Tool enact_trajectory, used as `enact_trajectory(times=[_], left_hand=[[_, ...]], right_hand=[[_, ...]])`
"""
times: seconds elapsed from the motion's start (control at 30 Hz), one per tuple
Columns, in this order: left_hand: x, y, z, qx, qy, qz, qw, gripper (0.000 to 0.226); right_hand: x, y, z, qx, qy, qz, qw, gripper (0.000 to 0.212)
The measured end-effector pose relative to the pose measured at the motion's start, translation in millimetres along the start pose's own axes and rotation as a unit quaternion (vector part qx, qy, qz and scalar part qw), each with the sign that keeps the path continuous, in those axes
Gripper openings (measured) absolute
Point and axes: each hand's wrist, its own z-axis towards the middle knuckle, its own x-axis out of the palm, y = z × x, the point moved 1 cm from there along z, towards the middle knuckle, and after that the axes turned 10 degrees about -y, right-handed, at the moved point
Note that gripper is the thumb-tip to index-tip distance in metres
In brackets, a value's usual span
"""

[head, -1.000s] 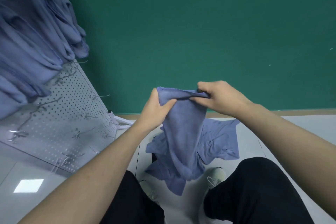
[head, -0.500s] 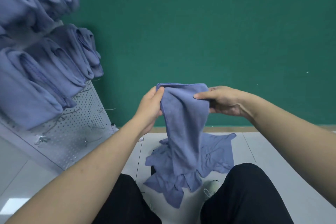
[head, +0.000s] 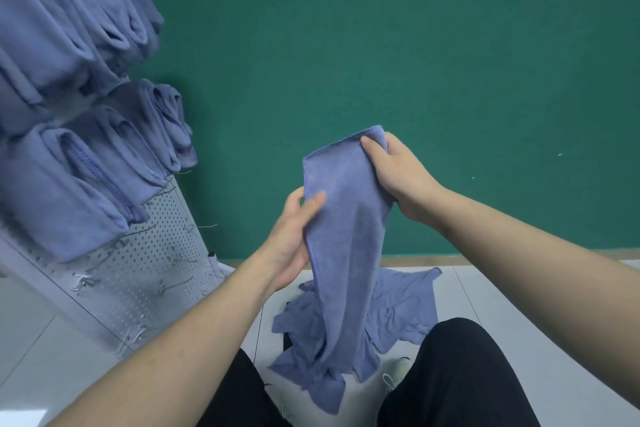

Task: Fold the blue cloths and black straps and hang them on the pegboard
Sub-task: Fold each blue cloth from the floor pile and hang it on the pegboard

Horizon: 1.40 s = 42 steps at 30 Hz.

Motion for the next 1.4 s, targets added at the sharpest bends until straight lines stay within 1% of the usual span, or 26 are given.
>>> enact_trajectory(times=[0.03,0.1,0.17,0.2,0.23,0.27,0.3,0.33,0.37,0.43,0.5,0.53,0.63,0.7,0.77,0.87,0.97,1.03,1.1,1.13,1.2,1.27,1.3,1.37,1.4], left_hand=[[-0.2,4.9,-1.9,0.023,0.0,0.009,1.0,0.066],[2.2,10.4,-3.9,0.095,0.003,0.047,0.994,0.085],[7.0,10.4,-4.8,0.147,-0.009,0.083,0.986,0.091],[10.2,7.2,-5.6,0.158,-0.018,0.089,0.983,0.086],[13.2,4.0,-6.7,0.158,-0.033,0.084,0.983,0.074],[15.9,0.9,-7.0,0.149,-0.054,0.074,0.985,0.058],[18.6,-3.1,-8.0,0.136,-0.075,0.066,0.986,0.044],[20.5,-7.1,-8.8,0.122,-0.087,0.056,0.987,0.038],[21.9,-10.3,-8.3,0.107,-0.091,0.044,0.989,0.037],[20.8,-15.2,-4.8,0.073,-0.095,0.015,0.993,0.037],[16.9,-18.3,-4.0,0.038,-0.096,-0.015,0.995,0.038],[14.5,-18.7,-4.3,0.029,-0.094,-0.02,0.995,0.041],[8.7,-17.8,-7.0,0.027,-0.106,0.024,0.994,0.058],[3.7,-15.2,-7.3,0.026,-0.106,0.036,0.993,0.069],[-0.8,-11.4,-9.4,0.013,-0.089,0.028,0.996,0.071],[-0.8,2.3,-18.2,0.004,-0.064,0.009,0.998,0.064],[3.7,25.4,-27.7,0.011,-0.037,-0.023,0.999,0.065],[7.0,37.5,-29.1,0.042,-0.031,0.016,0.999,0.064],[10.6,40.5,-27.0,0.092,-0.049,0.071,0.992,0.057],[13.2,38.0,-26.6,0.105,-0.061,0.08,0.989,0.05],[17.7,29.4,-25.3,0.107,-0.08,0.075,0.988,0.037],[19.6,22.1,-22.9,0.093,-0.097,0.052,0.99,0.029],[19.1,19.6,-20.7,0.079,-0.106,0.03,0.991,0.028],[17.5,15.3,-18.0,0.03,-0.122,-0.023,0.992,0.026],[16.8,13.1,-17.9,0.004,-0.123,-0.044,0.991,0.026]], right_hand=[[-1.4,-0.3,1.2,0.01,-0.004,-0.007,1.0,0.031],[-3.1,-3.1,3.6,0.043,-0.012,-0.001,0.999,0.031],[-5.0,-7.7,1.5,0.091,-0.023,0.039,0.995,0.027],[-5.5,-10.1,-1.3,0.127,-0.028,0.076,0.989,0.025],[-5.7,-12.4,-4.7,0.171,-0.022,0.123,0.977,0.028],[-6.7,-14.9,-9.2,0.216,0.002,0.173,0.961,0.036],[-8.1,-17.1,-14.0,0.251,0.041,0.211,0.944,0.045],[-9.3,-18.9,-20.1,0.27,0.089,0.229,0.931,0.051],[-10.6,-22.6,-26.1,0.279,0.13,0.233,0.922,0.054],[-12.2,-36.8,-35.2,0.277,0.173,0.217,0.92,0.052],[-11.2,-51.1,-43.3,0.245,0.198,0.173,0.933,0.043],[-10.2,-57.3,-45.3,0.221,0.196,0.156,0.943,0.037],[-8.4,-59.0,-50.4,0.143,0.151,0.15,0.967,0.025],[-7.0,-54.0,-51.1,0.086,0.111,0.112,0.984,0.022],[-4.2,-50.7,-49.1,0.055,0.072,0.068,0.994,0.017],[-0.1,-45.4,-42.8,0.067,0.046,0.077,0.994,0.013],[1.0,-39.3,-36.9,0.104,0.018,0.096,0.99,0.011],[-0.3,-39.0,-35.5,0.15,0.014,0.109,0.983,0.013],[-3.2,-38.9,-37.1,0.182,0.023,0.124,0.975,0.015],[-5.3,-39.0,-38.6,0.191,0.03,0.122,0.973,0.022],[-9.6,-40.8,-40.4,0.214,0.043,0.108,0.97,0.042],[-13.6,-44.4,-43.1,0.24,0.082,0.099,0.962,0.057],[-15.3,-46.8,-44.6,0.247,0.117,0.09,0.958,0.059],[-17.9,-49.2,-52.2,0.24,0.2,0.051,0.949,0.049],[-18.4,-50.4,-55.8,0.228,0.23,0.033,0.946,0.043]])
